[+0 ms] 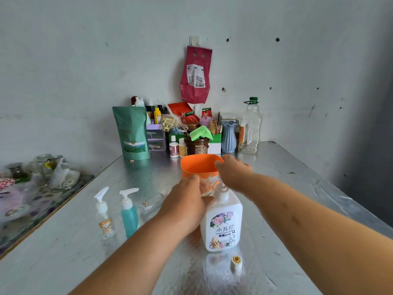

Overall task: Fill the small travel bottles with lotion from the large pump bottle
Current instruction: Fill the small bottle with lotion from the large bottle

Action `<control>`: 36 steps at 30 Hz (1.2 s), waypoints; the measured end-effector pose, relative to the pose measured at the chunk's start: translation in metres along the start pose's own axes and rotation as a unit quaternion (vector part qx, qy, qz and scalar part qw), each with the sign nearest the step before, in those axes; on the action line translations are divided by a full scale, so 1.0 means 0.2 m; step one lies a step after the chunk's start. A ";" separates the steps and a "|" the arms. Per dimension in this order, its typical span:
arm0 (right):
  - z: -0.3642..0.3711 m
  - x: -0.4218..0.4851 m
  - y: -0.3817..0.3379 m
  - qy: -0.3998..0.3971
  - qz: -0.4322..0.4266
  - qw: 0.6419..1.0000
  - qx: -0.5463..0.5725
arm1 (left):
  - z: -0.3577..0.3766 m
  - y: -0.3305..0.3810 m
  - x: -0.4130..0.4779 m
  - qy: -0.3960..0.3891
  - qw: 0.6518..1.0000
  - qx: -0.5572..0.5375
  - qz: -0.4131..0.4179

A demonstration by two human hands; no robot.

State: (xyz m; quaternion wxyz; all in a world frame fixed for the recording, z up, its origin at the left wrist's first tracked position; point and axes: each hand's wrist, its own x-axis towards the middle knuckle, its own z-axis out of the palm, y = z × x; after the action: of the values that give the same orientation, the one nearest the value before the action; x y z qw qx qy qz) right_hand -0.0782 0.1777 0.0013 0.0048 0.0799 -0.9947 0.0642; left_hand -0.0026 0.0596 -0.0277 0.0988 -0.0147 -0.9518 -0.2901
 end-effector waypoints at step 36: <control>-0.05 -0.06 -0.01 0.026 0.016 0.998 0.061 | -0.01 0.01 -0.02 0.003 1.000 -0.009 -0.002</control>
State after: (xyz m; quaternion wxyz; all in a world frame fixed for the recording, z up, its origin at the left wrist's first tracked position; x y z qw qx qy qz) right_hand -0.0660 0.1787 0.0104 0.0250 0.0627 -0.9896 0.1273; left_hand 0.0025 0.0607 -0.0253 0.1005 -0.0126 -0.9489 -0.2988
